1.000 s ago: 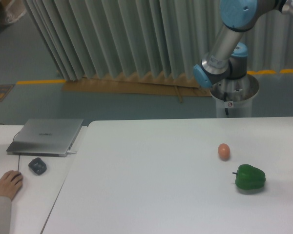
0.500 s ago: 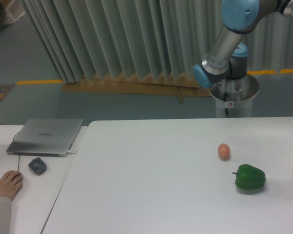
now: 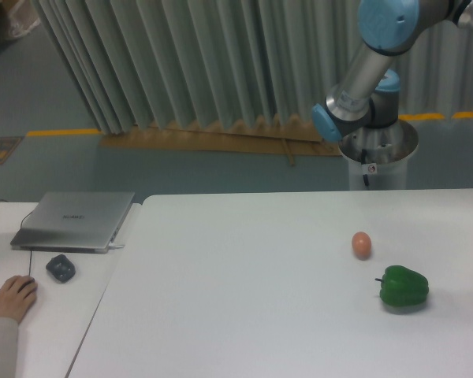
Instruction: Place the red pepper on the table
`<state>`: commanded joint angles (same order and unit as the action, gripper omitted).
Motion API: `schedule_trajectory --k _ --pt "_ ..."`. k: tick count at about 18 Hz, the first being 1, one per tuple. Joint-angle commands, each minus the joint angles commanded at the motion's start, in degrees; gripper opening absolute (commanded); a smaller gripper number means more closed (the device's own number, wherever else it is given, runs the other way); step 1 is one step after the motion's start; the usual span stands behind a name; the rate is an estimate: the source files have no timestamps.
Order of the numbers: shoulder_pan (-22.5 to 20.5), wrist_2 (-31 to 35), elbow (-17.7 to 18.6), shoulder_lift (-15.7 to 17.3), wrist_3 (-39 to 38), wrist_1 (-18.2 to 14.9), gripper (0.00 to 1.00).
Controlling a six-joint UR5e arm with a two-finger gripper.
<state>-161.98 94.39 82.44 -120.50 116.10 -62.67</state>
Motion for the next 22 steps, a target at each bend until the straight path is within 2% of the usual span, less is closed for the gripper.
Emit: schedule_trajectory --k 1,7,9,11,17,22 --pt "0.00 0.09 0.00 0.09 -0.09 -0.09 0.52" --pt "0.18 0.18 0.09 0.18 0.00 -0.26 0.50" --pt "0.18 0.26 -0.09 0.53 -0.26 -0.61 0.39" --pt "0.18 0.26 -0.09 0.97 -0.26 -1.14 0.39" --pt "0.26 0.26 -0.88 2.02 -1.40 -4.22 0.34" --pt "0.44 0.18 -3.16 4.13 -3.08 -10.62 0.34"
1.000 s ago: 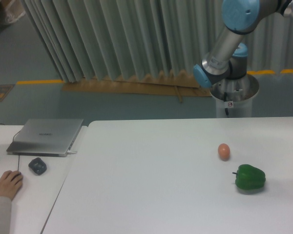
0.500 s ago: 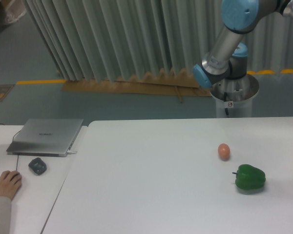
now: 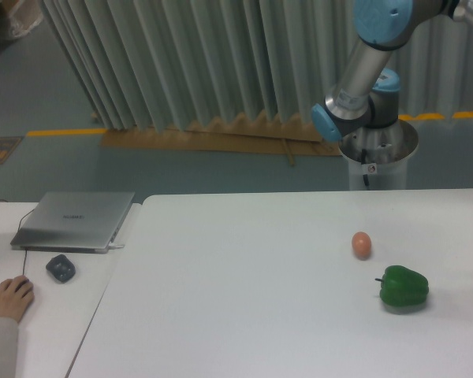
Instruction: Place the red pepper on the table
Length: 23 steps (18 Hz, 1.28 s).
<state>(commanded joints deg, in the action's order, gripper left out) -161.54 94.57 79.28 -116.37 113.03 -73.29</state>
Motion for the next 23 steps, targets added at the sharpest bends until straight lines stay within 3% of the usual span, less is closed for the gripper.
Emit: schedule_trajectory --k 3,12,16,23 --pt "1.13 -0.09 -0.97 1.93 -3.06 -4.75 0.34" --pt "6.67 -0.53 -0.09 3.61 -11.58 -7.57 0.34" --pt "11.06 -0.53 1.04 4.49 -18.79 -7.75 0.34" --pt "14.85 -0.79 2.54 3.88 -27.77 -7.13 0.34"
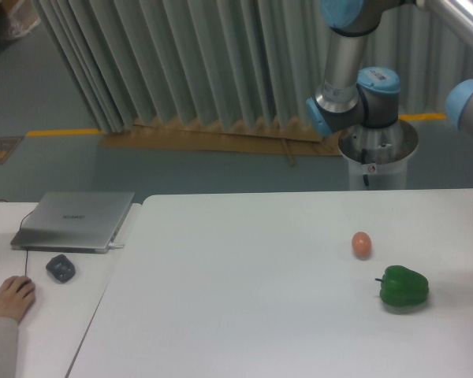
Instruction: Place the red pepper on the table
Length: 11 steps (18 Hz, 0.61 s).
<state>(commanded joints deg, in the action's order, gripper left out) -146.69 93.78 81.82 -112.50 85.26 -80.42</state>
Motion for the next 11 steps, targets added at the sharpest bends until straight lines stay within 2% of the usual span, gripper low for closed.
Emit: schedule_trajectory --k 2,7,11 --pt "1.57 0.00 0.44 -0.26 -0.70 1.05 0.34" --pt "2.81 0.53 0.97 -3.34 -2.47 7.20 0.34" --pt "2.73 0.53 1.14 -4.92 -2.29 8.87 0.34"
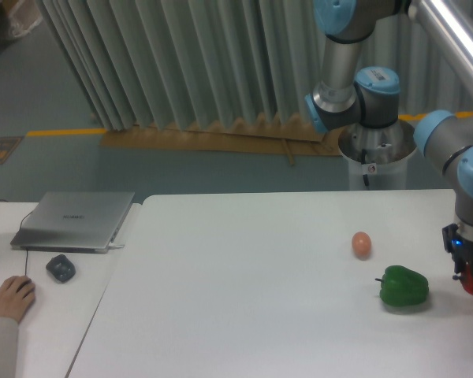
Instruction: Place the red pepper on the table
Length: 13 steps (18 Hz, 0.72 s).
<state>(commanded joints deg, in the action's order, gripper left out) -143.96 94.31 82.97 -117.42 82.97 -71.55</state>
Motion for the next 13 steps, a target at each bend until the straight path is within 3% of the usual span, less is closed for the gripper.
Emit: schedule_trajectory --k 4,6,7,8,13 --pt "0.00 0.00 0.18 -0.18 0.00 0.71 0.34" --pt "0.09 0.09 0.44 0.00 0.00 0.71 0.40" --pt "0.09 0.09 0.44 0.00 0.00 0.71 0.48" --pt "0.09 0.09 0.44 0.00 0.44 0.88 0.99" --pt "0.09 0.09 0.35 0.43 0.26 0.80 1.00"
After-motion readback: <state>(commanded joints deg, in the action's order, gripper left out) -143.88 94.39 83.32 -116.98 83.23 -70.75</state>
